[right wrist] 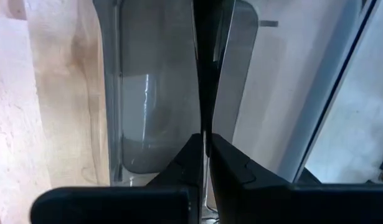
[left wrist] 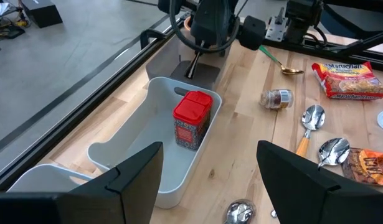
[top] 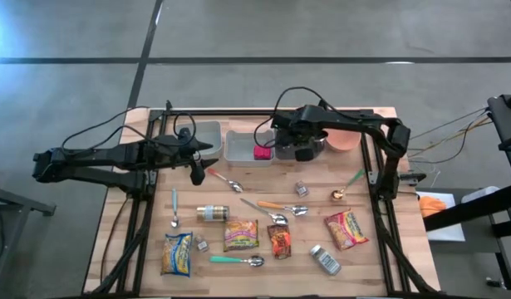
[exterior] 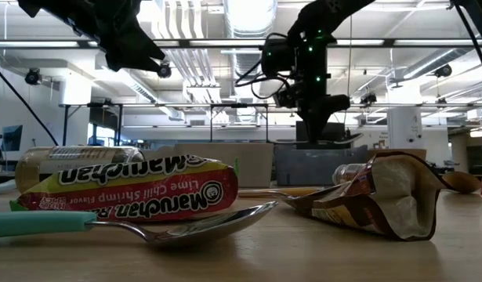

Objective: Pick & Place Food Item
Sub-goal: Put the black spoon into the black bin

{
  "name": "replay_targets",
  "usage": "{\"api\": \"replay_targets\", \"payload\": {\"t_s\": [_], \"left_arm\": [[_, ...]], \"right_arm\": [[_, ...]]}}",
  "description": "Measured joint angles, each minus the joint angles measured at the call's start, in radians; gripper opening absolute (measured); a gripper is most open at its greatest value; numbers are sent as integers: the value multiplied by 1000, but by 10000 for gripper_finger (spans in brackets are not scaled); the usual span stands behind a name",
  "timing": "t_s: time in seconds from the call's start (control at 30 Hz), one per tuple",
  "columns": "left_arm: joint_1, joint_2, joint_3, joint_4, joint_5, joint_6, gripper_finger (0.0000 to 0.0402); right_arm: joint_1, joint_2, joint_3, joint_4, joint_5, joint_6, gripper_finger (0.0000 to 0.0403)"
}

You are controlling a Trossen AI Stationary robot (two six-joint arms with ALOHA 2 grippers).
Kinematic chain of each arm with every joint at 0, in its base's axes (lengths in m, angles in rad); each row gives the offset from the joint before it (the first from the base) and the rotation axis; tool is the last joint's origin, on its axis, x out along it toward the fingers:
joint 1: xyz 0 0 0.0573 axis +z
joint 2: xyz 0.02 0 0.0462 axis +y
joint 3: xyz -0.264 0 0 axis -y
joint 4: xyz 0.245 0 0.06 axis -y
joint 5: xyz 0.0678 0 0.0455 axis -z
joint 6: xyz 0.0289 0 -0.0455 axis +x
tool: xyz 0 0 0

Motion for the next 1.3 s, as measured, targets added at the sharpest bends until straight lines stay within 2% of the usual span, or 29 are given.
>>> {"api": "replay_targets", "payload": {"t_s": [0.2, 0.53, 1.03, 1.3], "left_arm": [[0, 0, 0, 0, 0, 0, 262], [0, 0, 0, 0, 0, 0, 262], [0, 0, 0, 0, 0, 0, 262], [0, 0, 0, 0, 0, -1, 262]], "right_arm": [[-8, 0, -12, 20, -71, 11, 12], [-15, 0, -46, 64, -130, 39, 12], [-15, -4, -86, 93, -172, 53, 12], [-46, -1, -100, 92, -183, 140, 12]]}}
